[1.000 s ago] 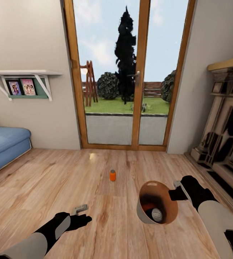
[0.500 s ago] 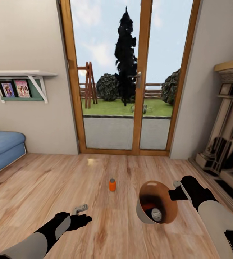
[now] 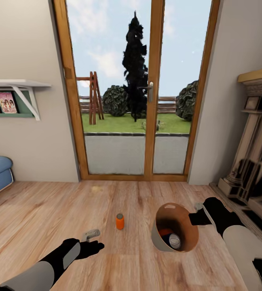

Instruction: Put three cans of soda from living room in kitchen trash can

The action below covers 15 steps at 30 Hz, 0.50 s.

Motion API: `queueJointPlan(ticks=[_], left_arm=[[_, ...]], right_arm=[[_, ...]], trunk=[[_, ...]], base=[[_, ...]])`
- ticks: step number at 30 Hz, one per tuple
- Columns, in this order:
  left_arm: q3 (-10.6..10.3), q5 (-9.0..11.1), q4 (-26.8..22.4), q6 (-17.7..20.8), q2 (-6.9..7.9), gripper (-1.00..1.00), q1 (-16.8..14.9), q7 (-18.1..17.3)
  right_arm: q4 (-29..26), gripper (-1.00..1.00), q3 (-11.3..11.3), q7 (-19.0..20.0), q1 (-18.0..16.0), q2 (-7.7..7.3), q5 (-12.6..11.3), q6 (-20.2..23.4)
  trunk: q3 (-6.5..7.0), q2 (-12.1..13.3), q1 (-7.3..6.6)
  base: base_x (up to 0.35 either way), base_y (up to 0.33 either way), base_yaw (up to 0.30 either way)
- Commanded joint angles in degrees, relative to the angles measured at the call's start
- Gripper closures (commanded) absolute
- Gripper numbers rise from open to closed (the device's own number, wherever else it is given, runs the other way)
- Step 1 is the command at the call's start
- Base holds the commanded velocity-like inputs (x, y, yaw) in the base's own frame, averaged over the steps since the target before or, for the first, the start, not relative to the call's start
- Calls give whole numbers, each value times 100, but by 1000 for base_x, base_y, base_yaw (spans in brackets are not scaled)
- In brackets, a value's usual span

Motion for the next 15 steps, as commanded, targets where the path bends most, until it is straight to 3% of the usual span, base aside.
queueJointPlan(ticks=[1, 15], left_arm=[[0, 0, 0, 0, 0, -100, 0, 0], [0, 5, 0, 0, -10, -100, 0, 2]], right_arm=[[-3, 100, -13, 16, -3, 0, -108, 14], [-3, 100, -4, 21, -3, 1, -108, 13]], trunk=[[7, 0, 0], [85, 0, 0]], base=[[340, -148, -110], [330, -174, -114]])
